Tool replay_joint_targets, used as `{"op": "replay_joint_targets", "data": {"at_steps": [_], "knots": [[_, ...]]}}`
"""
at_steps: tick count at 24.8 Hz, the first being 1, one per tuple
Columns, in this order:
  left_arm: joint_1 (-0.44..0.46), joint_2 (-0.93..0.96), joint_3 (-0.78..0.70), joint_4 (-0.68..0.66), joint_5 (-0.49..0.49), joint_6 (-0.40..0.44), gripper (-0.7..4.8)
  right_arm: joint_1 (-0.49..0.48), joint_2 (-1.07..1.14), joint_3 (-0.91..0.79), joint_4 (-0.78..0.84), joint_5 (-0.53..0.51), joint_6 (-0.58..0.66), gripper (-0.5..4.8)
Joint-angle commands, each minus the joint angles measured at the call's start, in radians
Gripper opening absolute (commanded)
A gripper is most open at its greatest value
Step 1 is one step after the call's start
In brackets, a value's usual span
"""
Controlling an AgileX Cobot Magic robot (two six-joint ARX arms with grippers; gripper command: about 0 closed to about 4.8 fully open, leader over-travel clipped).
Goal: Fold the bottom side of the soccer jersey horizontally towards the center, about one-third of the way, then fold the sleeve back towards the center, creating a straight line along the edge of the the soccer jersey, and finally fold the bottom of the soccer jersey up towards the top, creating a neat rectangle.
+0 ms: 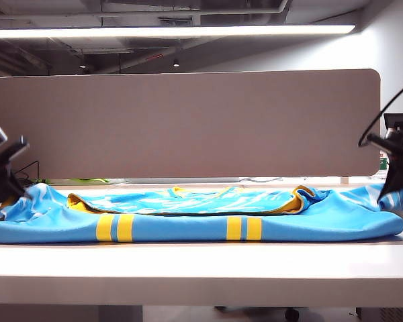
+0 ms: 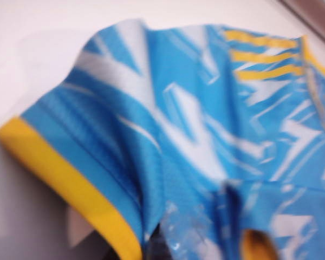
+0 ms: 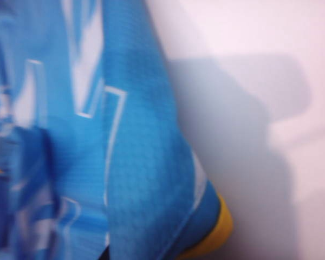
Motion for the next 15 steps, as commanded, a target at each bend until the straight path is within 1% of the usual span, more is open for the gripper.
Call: {"op": "replay_joint_targets", "data": {"at_steps": [1,4,7,9,11,13,15], "knots": [[-0.035,-0.066,0.003,0.06,0.054,-0.002,-0.05,0.026,-0.059,0.005,0.037,-0.048,-0.003,0.08],[-0.122,-0.171,0.003,0.066,0.11,0.025,-0.05,0.11,-0.13,0.005,0.033,-0.07,-0.003,0.08],[-0.195,-0.226,0.003,0.021,0.131,0.027,-0.05,0.195,-0.153,0.005,0.001,-0.088,-0.01,0.08],[-0.253,-0.253,0.003,-0.043,0.143,0.04,-0.05,0.267,-0.154,0.005,-0.046,-0.089,-0.043,0.08],[-0.312,-0.268,0.003,-0.143,0.143,0.086,-0.05,0.34,-0.153,0.005,-0.111,-0.069,-0.093,0.08],[-0.355,-0.27,0.003,-0.247,0.133,0.133,-0.05,0.404,-0.152,0.004,-0.168,-0.011,-0.143,0.09],[-0.396,-0.269,0.003,-0.369,0.078,0.191,-0.05,0.462,-0.152,0.004,-0.224,0.051,-0.192,0.24]]}}
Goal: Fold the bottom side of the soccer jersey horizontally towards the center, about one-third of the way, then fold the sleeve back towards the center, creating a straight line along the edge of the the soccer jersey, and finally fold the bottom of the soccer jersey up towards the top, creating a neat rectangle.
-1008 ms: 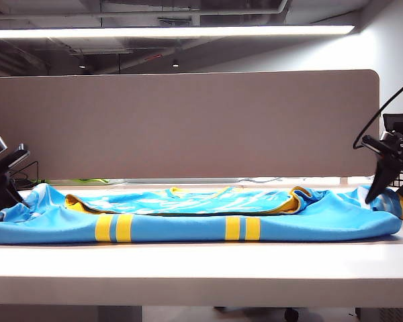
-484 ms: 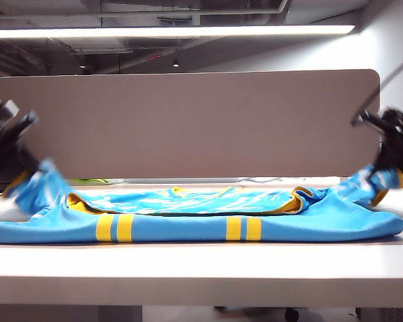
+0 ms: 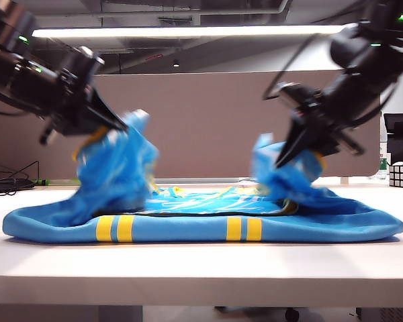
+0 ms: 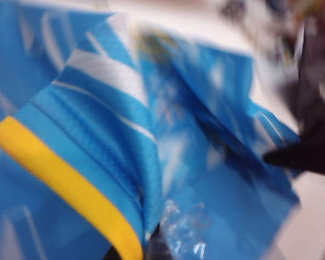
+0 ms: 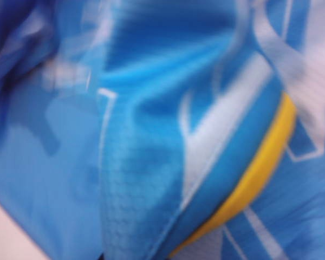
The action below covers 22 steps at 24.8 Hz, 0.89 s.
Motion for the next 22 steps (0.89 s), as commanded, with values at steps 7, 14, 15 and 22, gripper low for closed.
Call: {"op": "replay_joint_targets", "data": {"at_steps": [7,14,15,22], "knots": [[-0.027,-0.048,0.0,-0.291,-0.096,0.167,3.34,0.069,-0.06,0.009,-0.114,0.106,-0.066,2.44],[0.107,-0.265,-0.001,-0.48,-0.161,0.178,3.34,-0.078,-0.257,0.006,-0.256,0.127,-0.068,2.44],[0.134,-0.282,-0.001,-0.525,-0.188,0.183,3.34,-0.105,-0.277,0.002,-0.276,0.121,-0.068,2.44],[0.279,-0.296,-0.043,-0.671,-0.181,0.192,3.35,-0.248,-0.36,-0.112,-0.269,-0.026,-0.006,2.85]]}}
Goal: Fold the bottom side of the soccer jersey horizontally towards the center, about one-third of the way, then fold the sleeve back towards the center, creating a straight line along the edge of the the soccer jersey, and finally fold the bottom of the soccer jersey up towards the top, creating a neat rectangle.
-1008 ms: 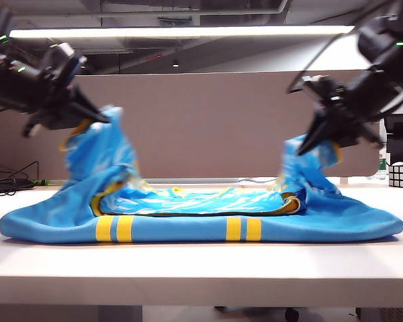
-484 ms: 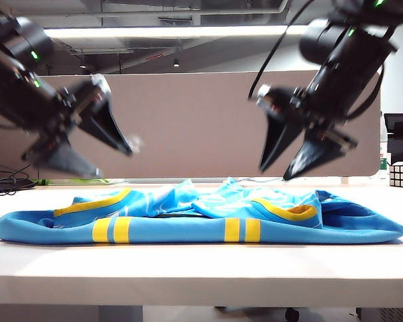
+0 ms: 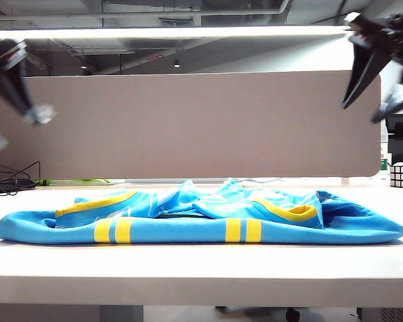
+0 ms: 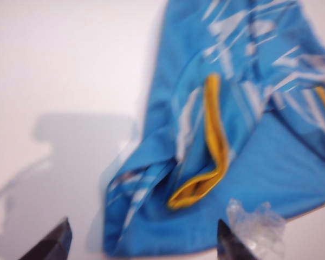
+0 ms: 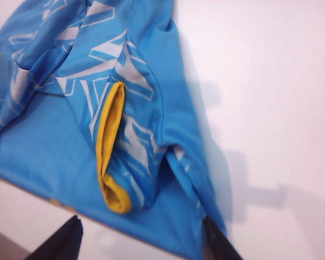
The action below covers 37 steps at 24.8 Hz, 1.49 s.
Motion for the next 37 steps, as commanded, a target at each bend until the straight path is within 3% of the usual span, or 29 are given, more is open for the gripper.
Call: {"op": "replay_joint_targets", "data": {"at_steps": [1,7,10,17,19,33,34,35,37], "knots": [[0.039,-0.003,-0.048,-0.016,0.016,-0.003,3.34,-0.051,-0.008,-0.079,0.035,-0.113,0.054,2.85],[0.052,-0.001,-0.17,0.045,0.028,-0.013,3.35,-0.116,-0.007,-0.282,0.19,-0.243,0.149,3.28],[0.047,0.018,-0.262,0.135,0.049,-0.061,3.35,-0.125,-0.001,-0.439,0.339,-0.249,0.225,3.29],[0.044,0.081,-0.311,0.179,0.126,-0.067,3.35,-0.122,0.035,-0.575,0.453,-0.237,0.252,3.28],[0.037,0.111,-0.321,0.215,0.161,-0.097,3.34,-0.122,0.056,-0.591,0.496,-0.236,0.272,3.28],[-0.051,0.236,-0.327,0.385,0.151,-0.162,3.31,-0.035,0.14,-0.591,0.639,-0.212,0.369,3.26],[-0.051,0.253,-0.327,0.4,0.15,-0.166,2.88,-0.028,0.14,-0.591,0.639,-0.188,0.37,3.22],[-0.055,0.265,-0.327,0.412,0.146,-0.166,1.96,-0.028,0.14,-0.591,0.638,-0.171,0.372,2.9],[-0.056,0.271,-0.329,0.426,0.143,-0.166,1.14,-0.028,0.14,-0.591,0.639,-0.154,0.371,2.06]]}}
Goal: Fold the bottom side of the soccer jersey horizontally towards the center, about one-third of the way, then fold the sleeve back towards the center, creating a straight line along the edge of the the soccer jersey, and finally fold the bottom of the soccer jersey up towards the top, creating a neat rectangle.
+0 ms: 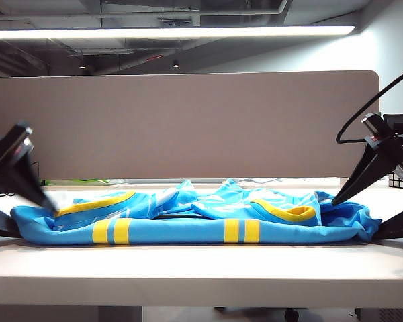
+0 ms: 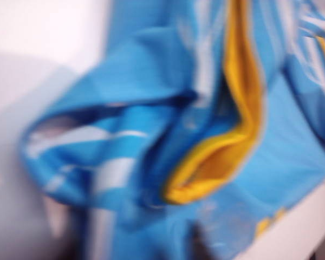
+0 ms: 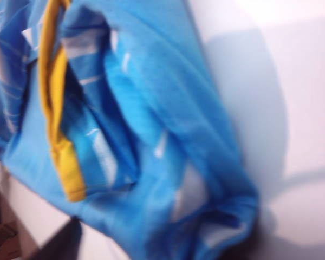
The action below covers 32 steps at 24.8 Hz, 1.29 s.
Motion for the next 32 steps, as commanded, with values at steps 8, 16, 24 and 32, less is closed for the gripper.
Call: {"op": "replay_joint_targets", "data": {"at_steps": [8,16,24,32], "knots": [[0.002,-0.028,-0.026,-0.07,-0.057,0.021,-0.06,0.008,-0.043,-0.013,-0.071,0.1,-0.018,-0.02],[0.003,-0.417,-0.103,-0.355,-0.076,0.024,-0.06,0.008,-0.362,-0.013,-0.363,0.103,-0.138,-0.02],[0.002,-1.064,-0.111,-0.618,-0.218,-0.085,-0.06,0.009,-0.824,-0.013,-0.632,0.126,-0.138,-0.02],[0.003,-1.032,-0.111,-0.448,-0.247,-0.12,-0.06,0.006,-0.801,-0.01,-0.373,0.183,-0.021,-0.02]]}}
